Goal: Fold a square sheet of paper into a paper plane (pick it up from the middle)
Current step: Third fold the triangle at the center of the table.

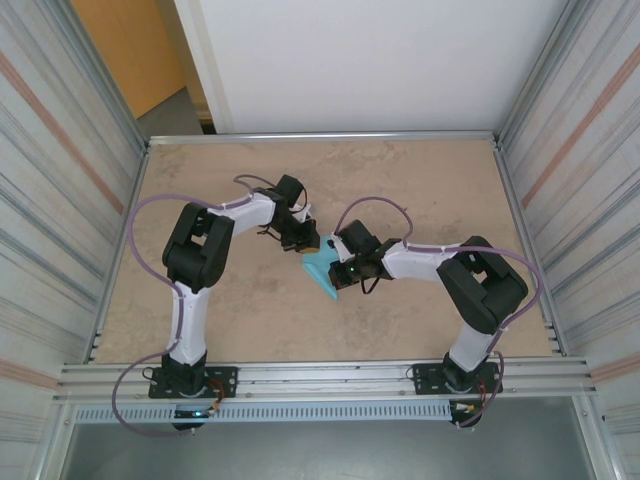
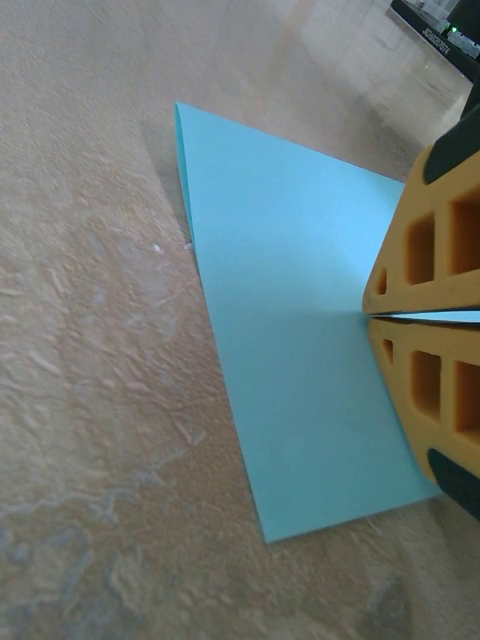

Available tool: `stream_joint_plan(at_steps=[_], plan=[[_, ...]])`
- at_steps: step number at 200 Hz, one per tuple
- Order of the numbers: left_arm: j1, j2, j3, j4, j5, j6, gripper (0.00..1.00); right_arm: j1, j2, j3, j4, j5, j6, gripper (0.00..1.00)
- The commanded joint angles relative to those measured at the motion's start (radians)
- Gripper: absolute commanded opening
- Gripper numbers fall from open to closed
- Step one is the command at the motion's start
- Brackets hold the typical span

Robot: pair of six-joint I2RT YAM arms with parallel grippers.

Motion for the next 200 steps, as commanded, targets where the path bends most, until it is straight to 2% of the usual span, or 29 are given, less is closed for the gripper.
stream_joint_plan(at_steps=[1,50,85,108,136,171,200], plan=[[-0.007,0.039,0.006,-0.047,-0.016,0.009,0.10,-0.002,0.003,0.018,-0.030,0.021,0.024,0.05],[-0.007,0.023,0.021,-0.052,-0.010,0.004,0.10,-0.001,0.027,0.017,-0.042,0.022,0.028,0.05],[-0.005,-0.109,-0.003,-0.008,-0.021,-0.039,0.15,-0.001,0.035,0.018,-0.053,0.020,0.029,0.05],[0.009,-0.206,-0.086,0.049,-0.036,-0.098,0.23,-0.001,0.037,0.021,-0.054,0.018,0.030,0.05],[0.018,-0.310,-0.228,0.145,-0.011,-0.183,0.27,-0.002,0.043,0.026,-0.055,0.010,0.028,0.05],[-0.003,-0.393,-0.383,0.286,0.063,-0.302,0.27,-0.002,0.049,0.032,-0.059,0.005,0.026,0.05],[-0.038,-0.401,-0.450,0.320,0.063,-0.340,0.25,-0.002,0.049,0.036,-0.062,0.004,0.028,0.05]])
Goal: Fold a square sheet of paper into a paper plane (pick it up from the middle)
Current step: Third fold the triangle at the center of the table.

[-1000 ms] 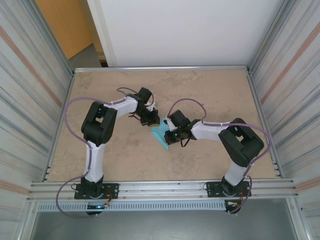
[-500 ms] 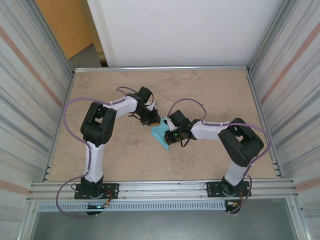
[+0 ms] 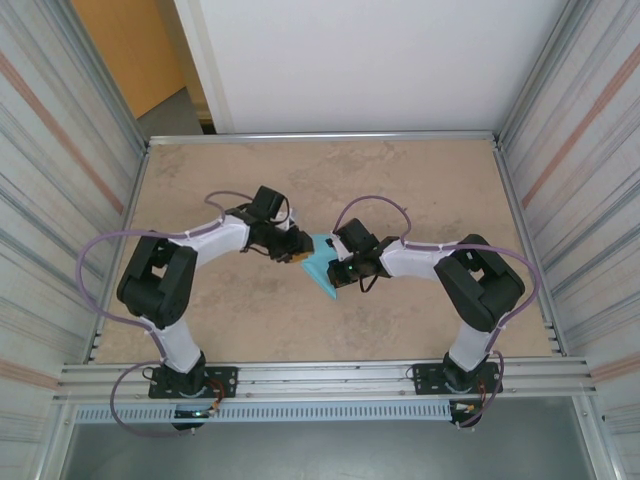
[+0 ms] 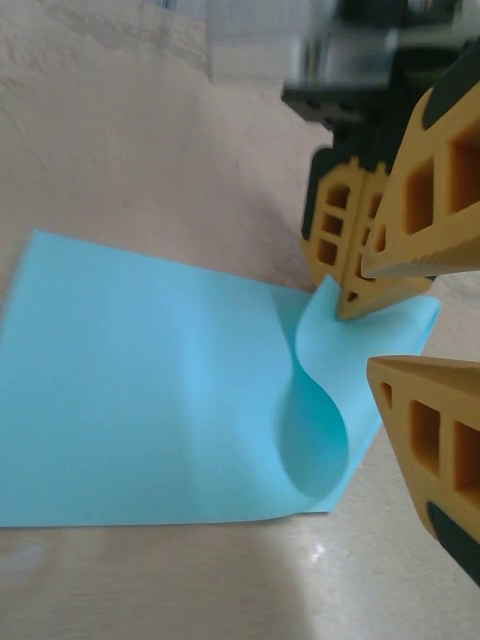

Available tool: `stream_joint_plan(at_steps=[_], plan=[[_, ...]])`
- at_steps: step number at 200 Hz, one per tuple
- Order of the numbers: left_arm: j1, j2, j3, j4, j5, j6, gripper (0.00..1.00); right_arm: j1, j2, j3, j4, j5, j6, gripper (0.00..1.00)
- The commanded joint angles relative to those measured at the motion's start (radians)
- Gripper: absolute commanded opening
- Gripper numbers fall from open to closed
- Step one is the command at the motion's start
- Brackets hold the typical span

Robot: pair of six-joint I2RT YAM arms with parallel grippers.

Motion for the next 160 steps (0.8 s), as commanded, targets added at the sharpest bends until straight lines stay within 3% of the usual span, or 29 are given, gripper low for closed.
stream_joint_plan(at_steps=[1,41,160], plan=[[-0.029,-0.027,-0.043,0.067,0.033,-0.072,0.25,-0.002,0.028,0.011,-0.047,0.006,0.021,0.05],[-0.057,0.008,-0.063,0.103,0.053,-0.087,0.19,-0.002,0.033,0.016,-0.050,0.002,0.020,0.05],[-0.066,0.069,-0.039,0.067,0.011,-0.066,0.18,-0.002,0.034,0.019,-0.054,0.006,0.020,0.05]])
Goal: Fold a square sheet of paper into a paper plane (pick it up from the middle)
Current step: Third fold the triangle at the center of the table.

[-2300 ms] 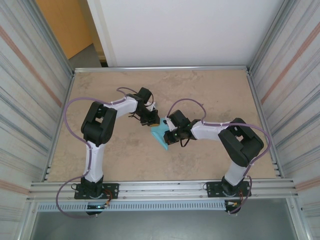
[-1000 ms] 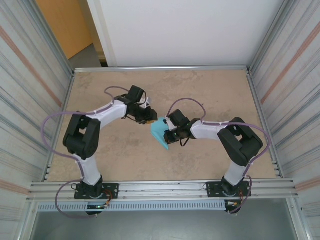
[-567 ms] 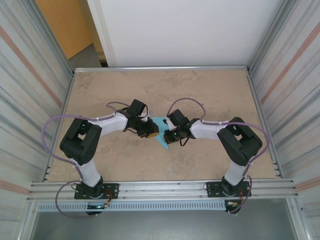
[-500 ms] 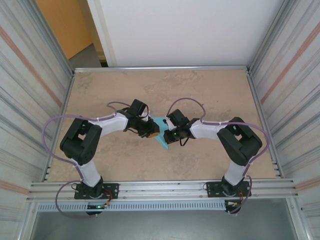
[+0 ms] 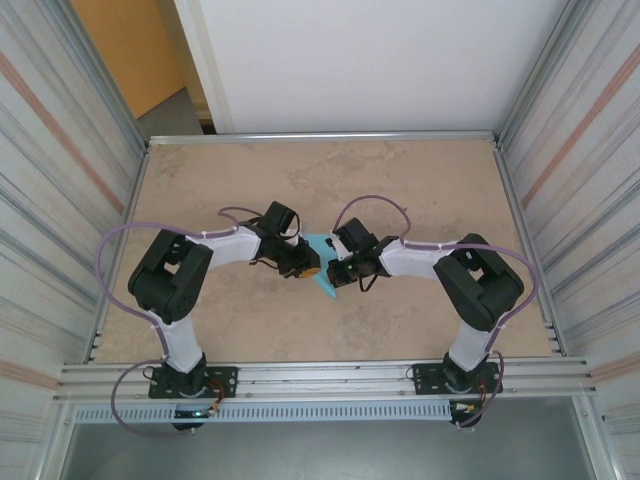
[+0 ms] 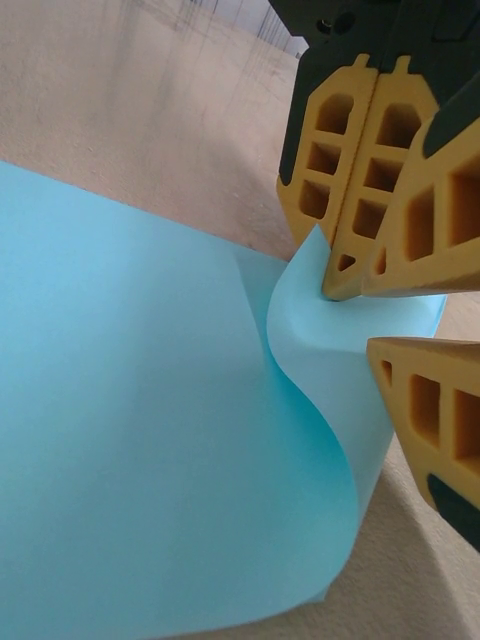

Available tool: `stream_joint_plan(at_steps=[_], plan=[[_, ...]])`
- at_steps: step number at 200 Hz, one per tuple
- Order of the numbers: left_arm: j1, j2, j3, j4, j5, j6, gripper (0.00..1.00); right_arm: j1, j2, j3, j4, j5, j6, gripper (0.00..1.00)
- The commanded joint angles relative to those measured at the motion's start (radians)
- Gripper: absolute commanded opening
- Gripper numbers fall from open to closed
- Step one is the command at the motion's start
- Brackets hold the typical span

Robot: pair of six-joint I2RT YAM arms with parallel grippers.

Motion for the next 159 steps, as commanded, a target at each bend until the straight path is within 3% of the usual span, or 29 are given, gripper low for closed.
stream_joint_plan(at_steps=[1,89,159], plan=[[-0.005,0.008,0.017,-0.029,-0.020,0.011,0.18,-0.002,0.028,0.012,-0.050,0.009,0.020,0.05],[-0.005,0.031,0.021,-0.027,-0.018,0.019,0.15,-0.004,-0.002,0.027,-0.050,-0.027,0.036,0.09],[-0.006,0.025,0.015,-0.027,-0.023,0.020,0.12,-0.057,-0.059,0.013,-0.013,-0.151,0.123,0.24]])
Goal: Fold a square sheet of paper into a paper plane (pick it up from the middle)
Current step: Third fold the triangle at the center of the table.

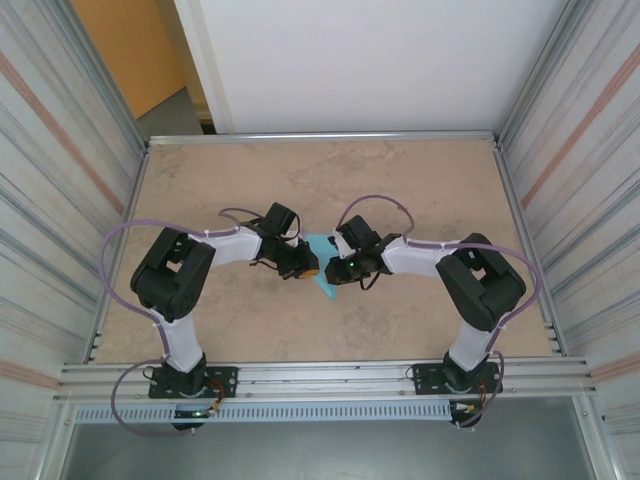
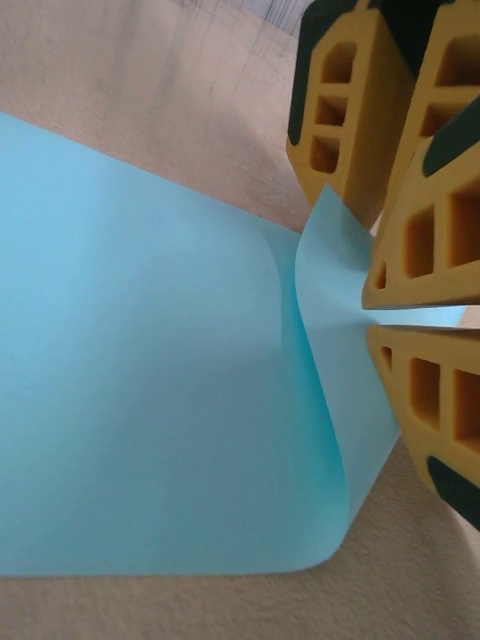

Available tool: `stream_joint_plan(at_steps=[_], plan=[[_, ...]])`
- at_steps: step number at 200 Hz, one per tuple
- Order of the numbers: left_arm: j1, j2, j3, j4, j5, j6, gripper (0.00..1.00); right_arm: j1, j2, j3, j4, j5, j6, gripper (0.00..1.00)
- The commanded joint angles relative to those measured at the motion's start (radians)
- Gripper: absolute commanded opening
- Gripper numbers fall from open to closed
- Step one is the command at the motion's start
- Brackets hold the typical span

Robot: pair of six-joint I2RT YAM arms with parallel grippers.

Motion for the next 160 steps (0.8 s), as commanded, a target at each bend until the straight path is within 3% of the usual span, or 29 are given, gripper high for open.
stream_joint_plan(at_steps=[1,80,160], plan=[[-0.005,0.006,0.015,-0.023,-0.011,0.016,0.12,-0.028,-0.045,0.004,0.006,-0.069,0.054,0.24],[-0.006,-0.010,0.009,-0.021,-0.014,0.014,0.12,-0.074,-0.037,-0.025,0.057,-0.157,0.114,0.33],[-0.006,-0.030,0.006,-0.023,-0.014,0.012,0.11,-0.082,0.007,-0.027,0.099,-0.230,0.133,0.27]])
